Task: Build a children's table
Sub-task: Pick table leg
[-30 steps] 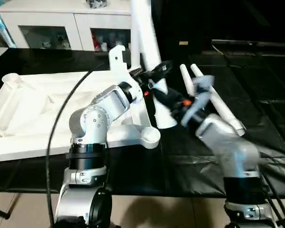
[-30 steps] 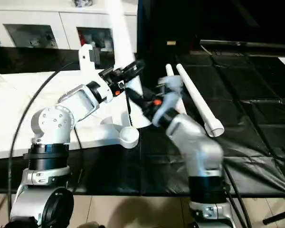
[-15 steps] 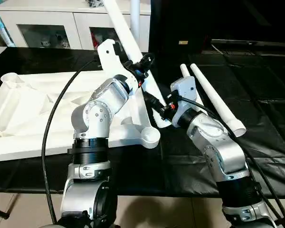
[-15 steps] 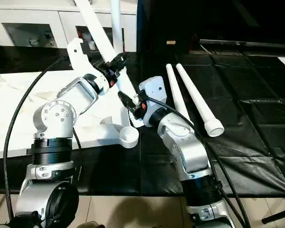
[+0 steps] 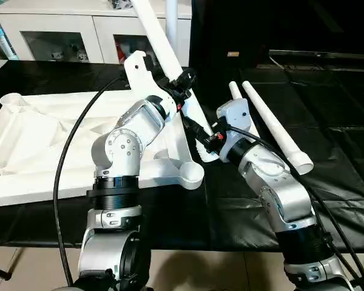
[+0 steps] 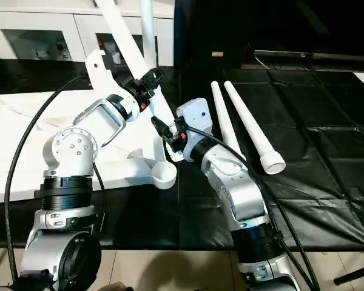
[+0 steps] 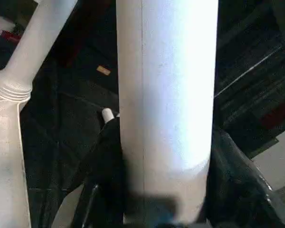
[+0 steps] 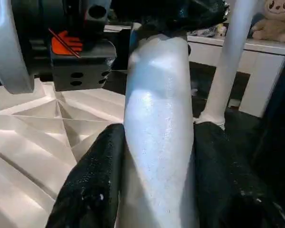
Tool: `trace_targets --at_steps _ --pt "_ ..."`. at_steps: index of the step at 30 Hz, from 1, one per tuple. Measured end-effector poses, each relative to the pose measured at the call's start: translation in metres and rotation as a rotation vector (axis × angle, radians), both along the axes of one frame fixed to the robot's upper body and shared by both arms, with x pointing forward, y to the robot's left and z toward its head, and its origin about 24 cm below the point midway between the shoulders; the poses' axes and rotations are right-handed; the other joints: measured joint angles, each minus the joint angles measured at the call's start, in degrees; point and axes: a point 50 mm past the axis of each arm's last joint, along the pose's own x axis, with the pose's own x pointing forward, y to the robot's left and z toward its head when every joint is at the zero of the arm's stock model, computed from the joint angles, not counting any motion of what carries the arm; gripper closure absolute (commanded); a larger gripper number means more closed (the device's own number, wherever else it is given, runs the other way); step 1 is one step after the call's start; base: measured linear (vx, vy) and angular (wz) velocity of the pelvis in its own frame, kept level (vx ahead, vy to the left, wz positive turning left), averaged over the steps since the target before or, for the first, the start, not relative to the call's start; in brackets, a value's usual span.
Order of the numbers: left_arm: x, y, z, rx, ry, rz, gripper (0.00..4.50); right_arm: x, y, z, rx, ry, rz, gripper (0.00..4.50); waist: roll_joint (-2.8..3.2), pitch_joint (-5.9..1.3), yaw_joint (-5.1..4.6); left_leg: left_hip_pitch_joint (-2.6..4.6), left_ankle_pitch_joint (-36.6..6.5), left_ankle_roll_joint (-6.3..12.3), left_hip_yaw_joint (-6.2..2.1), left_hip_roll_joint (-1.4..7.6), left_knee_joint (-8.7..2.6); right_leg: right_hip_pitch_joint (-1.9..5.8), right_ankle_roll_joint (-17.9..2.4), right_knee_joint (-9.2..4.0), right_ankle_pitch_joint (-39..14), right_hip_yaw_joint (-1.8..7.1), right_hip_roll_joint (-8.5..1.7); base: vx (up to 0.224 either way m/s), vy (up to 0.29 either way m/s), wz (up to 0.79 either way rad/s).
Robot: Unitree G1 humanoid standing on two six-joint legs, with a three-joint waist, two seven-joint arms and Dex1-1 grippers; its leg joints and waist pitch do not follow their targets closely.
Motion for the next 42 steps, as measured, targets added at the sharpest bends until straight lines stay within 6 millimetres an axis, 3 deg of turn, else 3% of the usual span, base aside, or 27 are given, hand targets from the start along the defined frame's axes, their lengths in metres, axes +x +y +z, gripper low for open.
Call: trace_targets --at_steps 6,14,19,23,27,30,33,42 --pt "0.003 0.0 -0.005 0.042 0.007 0.007 2.66 -0.006 0.0 -0.006 0.03 0.042 0.045 1.53 0.0 0.0 0.02 -0.01 0.0 0.02 0.0 0.0 0.0 0.0 0.0 0.0 0.0 0.0 0.0 0.0 0.0 0.0" --pt "0.01 0.019 -0.003 0.103 -0.045 0.06 2.66 -0.012 0.001 -0.009 0.044 0.15 0.087 0.87 0.0 0.0 0.0 0.02 0.0 0.01 -0.02 0.0 0.01 0.01 0.0 0.02 0.0 0.01 0.01 0.0 0.0 0.0" --pt "0.014 0.034 -0.003 0.165 -0.095 0.015 2.67 -0.016 -0.011 -0.003 0.087 0.099 0.139 0.45 -0.01 0.0 0.14 0.01 0.0 0.01 -0.02 0.0 0.01 0.0 0.0 0.02 0.0 0.01 0.0 0.0 0.0 0.0" --pt "0.011 0.034 0.0 0.199 -0.149 -0.076 2.67 -0.012 -0.024 0.005 0.127 0.112 0.136 0.05 -0.06 0.01 0.21 0.0 0.0 0.02 -0.02 -0.02 0.05 0.01 0.0 0.03 0.0 0.01 -0.02 0.0 0.0 0.0" --pt "0.004 0.025 0.007 0.228 -0.221 -0.241 2.67 0.001 -0.044 0.024 0.135 0.126 0.088 0.0 -0.06 0.01 0.21 0.04 0.0 0.01 -0.02 -0.02 0.07 0.02 0.0 0.09 0.0 0.02 -0.02 0.0 0.0 0.0" --pt "-0.002 0.02 0.011 0.221 -0.252 -0.336 2.67 0.003 -0.051 0.018 0.11 0.179 0.13 0.0 -0.1 0.0 0.22 0.04 0.0 0.01 -0.01 -0.01 0.06 0.02 0.0 0.09 0.0 0.02 -0.02 0.0 0.0 0.0" --pt "-0.005 0.017 0.013 0.224 -0.269 -0.393 2.67 0.002 -0.052 0.012 0.125 0.24 0.193 0.0 -0.1 0.0 0.14 0.03 0.0 0.02 0.0 -0.01 0.08 0.01 0.0 0.09 0.0 0.02 -0.02 0.0 0.0 0.0" --pt "-0.017 0.007 0.021 0.187 -0.328 -0.552 2.68 0.0 -0.05 0.026 0.161 0.332 0.429 0.0 -0.18 0.02 0.37 0.04 0.0 0.03 0.01 0.0 0.16 0.03 -0.1 0.14 0.0 0.02 -0.03 0.0 0.0 0.0"
